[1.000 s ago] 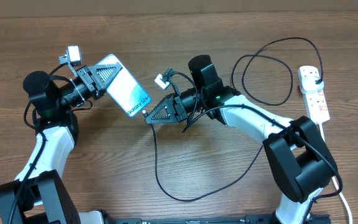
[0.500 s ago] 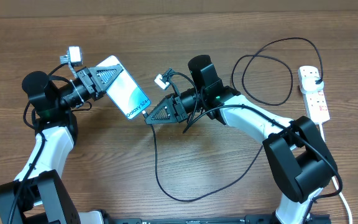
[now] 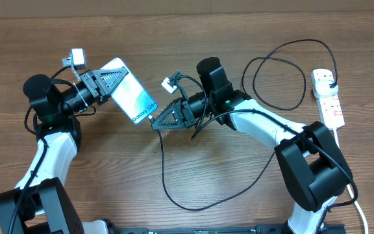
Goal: Plug charger to phone and switch on socket
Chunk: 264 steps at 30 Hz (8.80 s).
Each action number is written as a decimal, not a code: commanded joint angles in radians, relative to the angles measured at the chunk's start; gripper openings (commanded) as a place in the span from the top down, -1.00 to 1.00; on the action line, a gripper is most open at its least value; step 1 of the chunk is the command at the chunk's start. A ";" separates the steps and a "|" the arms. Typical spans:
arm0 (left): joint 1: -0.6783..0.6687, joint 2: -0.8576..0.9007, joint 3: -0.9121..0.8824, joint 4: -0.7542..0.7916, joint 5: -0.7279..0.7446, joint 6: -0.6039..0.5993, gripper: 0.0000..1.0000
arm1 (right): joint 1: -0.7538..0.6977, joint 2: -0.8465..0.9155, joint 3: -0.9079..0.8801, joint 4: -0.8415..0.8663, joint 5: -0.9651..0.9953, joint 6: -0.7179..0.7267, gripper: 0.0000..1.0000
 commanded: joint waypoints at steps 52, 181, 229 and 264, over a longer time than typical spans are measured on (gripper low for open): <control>-0.018 -0.006 0.019 0.011 0.045 0.015 0.92 | -0.002 -0.028 0.008 0.004 -0.014 0.000 0.92; -0.100 -0.006 0.019 -0.322 0.000 0.370 0.91 | -0.317 -0.224 0.011 -0.795 1.114 0.139 -1.00; -0.500 0.372 0.023 -0.375 -0.515 0.254 0.61 | -0.285 -0.270 0.008 -0.866 1.255 0.161 -1.00; -0.500 0.372 0.023 -0.433 -0.522 0.254 0.26 | -0.285 -0.270 -0.003 -0.865 1.255 0.161 -1.00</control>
